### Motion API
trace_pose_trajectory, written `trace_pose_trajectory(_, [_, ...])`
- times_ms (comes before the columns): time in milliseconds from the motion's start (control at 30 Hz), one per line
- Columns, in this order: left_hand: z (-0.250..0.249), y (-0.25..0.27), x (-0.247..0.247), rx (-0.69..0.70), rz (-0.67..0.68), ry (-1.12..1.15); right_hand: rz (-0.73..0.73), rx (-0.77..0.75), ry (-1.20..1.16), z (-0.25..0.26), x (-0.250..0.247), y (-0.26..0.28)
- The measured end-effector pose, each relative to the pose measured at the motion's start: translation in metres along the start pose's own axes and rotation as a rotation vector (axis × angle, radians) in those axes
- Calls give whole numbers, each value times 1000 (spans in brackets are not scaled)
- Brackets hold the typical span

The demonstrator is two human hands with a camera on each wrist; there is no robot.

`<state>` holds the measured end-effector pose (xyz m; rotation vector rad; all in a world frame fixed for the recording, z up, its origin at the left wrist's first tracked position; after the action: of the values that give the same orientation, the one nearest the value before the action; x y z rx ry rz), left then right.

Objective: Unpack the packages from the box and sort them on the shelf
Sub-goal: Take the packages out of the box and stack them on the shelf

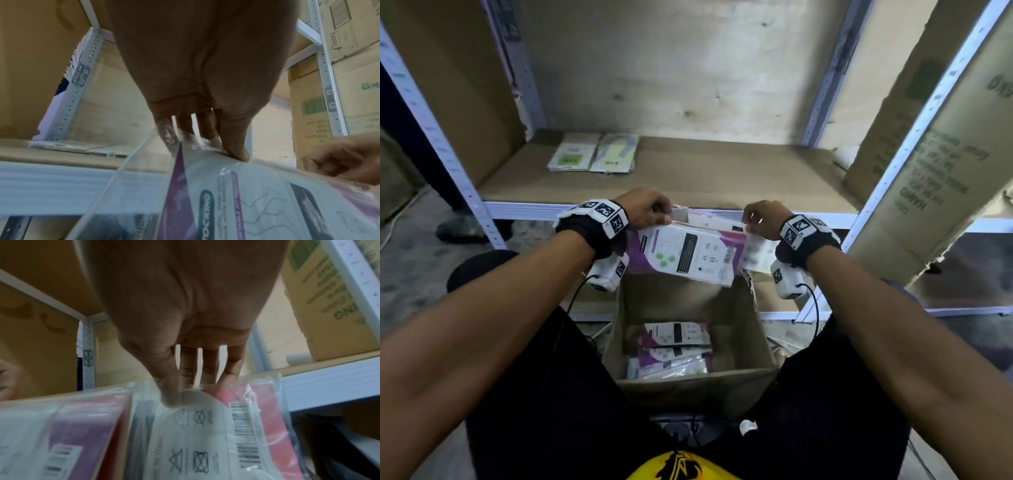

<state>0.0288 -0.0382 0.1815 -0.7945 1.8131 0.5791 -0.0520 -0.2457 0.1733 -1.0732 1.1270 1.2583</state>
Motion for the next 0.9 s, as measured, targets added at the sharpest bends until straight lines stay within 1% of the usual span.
trace_pose_trajectory(133, [3,-1,-28,-4,19,36,-30,12,-80,-12,-22,5])
trace_pose_trajectory(233, [20,-5,-54,-44,-28,92,-63,47,-201,-24,-35,6])
trace_pose_trajectory(300, [36,-9,-68,-75,-78,169,-89,60,-377,-28,-41,5])
trace_pose_trajectory(367, [53,-14,-77,-119,-138,341,-142,78,-632,-31,-47,3])
trace_pose_trajectory(433, [70,-17,-81,-181,-215,547,-205,119,-845,-35,-50,-3])
trace_pose_trajectory(500, [90,-22,-79,-258,-283,737,-264,152,-980,-36,-50,-12])
trace_pose_trajectory(600, [120,-35,-67,-386,-315,1024,-313,160,-1125,-27,-50,-30])
trace_pose_trajectory(733, [144,-52,-55,-506,-336,1098,-315,140,-1233,-10,-47,-66])
trace_pose_trajectory(833, [161,-62,-52,-574,-392,1199,-307,157,-1329,3,-42,-98])
trace_pose_trajectory(900, [174,-68,-52,-593,-444,1271,-310,174,-1393,11,-38,-116])
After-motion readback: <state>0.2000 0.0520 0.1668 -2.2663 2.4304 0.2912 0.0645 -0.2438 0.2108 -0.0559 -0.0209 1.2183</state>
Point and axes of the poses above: each hand's wrist, its own y-axis away from the middle knuckle, its own x-axis out of the palm, z = x × y, the point moved 10 cm from there along -y, towards the middle knuckle, and after that the axes turned 7 degrees about -x, right-handed, at the moved point
